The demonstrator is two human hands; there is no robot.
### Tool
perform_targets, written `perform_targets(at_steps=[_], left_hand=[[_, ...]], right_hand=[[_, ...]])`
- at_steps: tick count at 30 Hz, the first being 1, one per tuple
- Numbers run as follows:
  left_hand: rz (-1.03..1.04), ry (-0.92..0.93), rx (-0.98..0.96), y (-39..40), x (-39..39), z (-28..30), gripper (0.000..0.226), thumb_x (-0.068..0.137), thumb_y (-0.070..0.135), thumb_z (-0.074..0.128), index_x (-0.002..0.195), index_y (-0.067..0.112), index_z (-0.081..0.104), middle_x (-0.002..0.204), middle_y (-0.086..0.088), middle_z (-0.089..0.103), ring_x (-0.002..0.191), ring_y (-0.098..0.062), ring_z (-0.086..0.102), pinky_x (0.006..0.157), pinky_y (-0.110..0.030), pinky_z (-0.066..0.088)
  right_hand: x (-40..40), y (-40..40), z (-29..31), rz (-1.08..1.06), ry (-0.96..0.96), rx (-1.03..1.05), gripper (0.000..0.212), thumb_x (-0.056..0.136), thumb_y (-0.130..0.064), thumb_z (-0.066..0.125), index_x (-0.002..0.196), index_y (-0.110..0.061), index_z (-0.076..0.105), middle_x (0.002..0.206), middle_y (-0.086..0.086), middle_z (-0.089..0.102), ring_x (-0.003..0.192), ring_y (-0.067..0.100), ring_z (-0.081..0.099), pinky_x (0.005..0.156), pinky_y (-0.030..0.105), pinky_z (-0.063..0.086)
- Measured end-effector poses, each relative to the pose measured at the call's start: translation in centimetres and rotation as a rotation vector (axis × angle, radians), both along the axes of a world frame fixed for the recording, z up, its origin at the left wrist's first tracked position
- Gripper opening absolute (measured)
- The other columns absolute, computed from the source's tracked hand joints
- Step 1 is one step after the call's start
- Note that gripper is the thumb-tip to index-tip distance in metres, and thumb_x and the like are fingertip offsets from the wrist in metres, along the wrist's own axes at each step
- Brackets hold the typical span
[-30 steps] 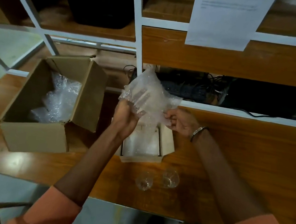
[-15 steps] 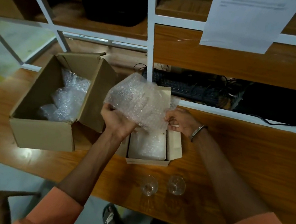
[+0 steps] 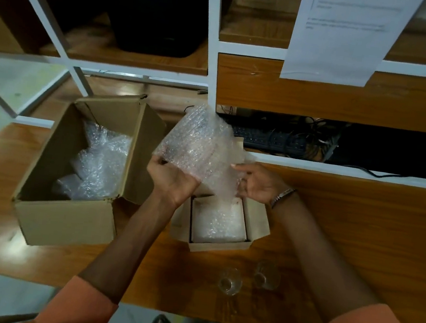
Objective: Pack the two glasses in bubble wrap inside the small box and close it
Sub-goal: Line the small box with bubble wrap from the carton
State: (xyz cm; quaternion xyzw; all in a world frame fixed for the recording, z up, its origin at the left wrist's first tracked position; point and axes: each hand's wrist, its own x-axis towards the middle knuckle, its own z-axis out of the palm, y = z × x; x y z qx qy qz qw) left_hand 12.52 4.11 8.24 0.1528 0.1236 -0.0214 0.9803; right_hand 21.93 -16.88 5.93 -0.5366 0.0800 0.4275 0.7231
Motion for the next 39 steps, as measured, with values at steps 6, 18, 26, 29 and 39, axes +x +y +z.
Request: perform_targets(at_steps=[6,18,26,29,39], left_hand=[[0.076,-0.004,0.069,1.7,0.8,-0.2,0.065,0.095,0.031,0.035,0.154,0.008,0.051,0.158,-0.020,0.048,0.148,-0.039,0.044,0.122,-0.053,0.033],[-0.165,0.208,0.368,1.8,1.1,-1.9,0.063,0.091,0.043,0.057,0.141,0.004,0.054,0.140,-0.020,0.063,0.128,-0.035,0.063,0.110,-0.052,0.048],[-0.293,0.481,1.069,-2.0,1.5,-3.1,0.049,0.088,0.026,0.080,0.130,0.011,0.059,0.126,-0.008,0.060,0.101,-0.020,0.060,0.072,-0.034,0.053],[-0.284,0.504,1.148,-2.9,2.3,-4.8,0.048,0.092,0.025,0.076,0.134,0.008,0.059,0.130,-0.006,0.060,0.108,-0.024,0.062,0.076,-0.035,0.053],[-0.307,0.414,1.858,-3.8,3.5,-9.0,0.036,0.093,0.036,0.073,0.116,0.010,0.063,0.110,-0.006,0.070,0.102,-0.028,0.069,0.088,-0.044,0.060]], right_hand=[[1.4,-1.7,1.9,-0.124,-0.162,-0.196,0.027,0.084,0.004,0.074,0.099,-0.016,0.065,0.099,0.005,0.075,0.084,0.014,0.071,0.073,0.028,0.058],[1.8,-3.4,2.9,-0.340,-0.324,-0.406,0.025,0.078,0.012,0.068,0.082,-0.012,0.062,0.075,0.007,0.057,0.067,0.014,0.056,0.065,0.030,0.051],[1.4,-2.2,2.7,-0.249,-0.332,-0.436,0.033,0.079,0.010,0.072,0.100,-0.013,0.064,0.078,0.002,0.064,0.069,0.013,0.061,0.062,0.030,0.056],[1.6,-2.1,2.2,-0.237,-0.393,-0.553,0.035,0.077,0.006,0.074,0.106,-0.011,0.066,0.085,0.005,0.068,0.076,0.017,0.065,0.060,0.029,0.056],[0.7,-0.9,1.3,-0.170,-0.603,-0.714,0.029,0.075,-0.006,0.085,0.082,-0.023,0.064,0.083,0.002,0.067,0.071,0.019,0.064,0.060,0.031,0.052]])
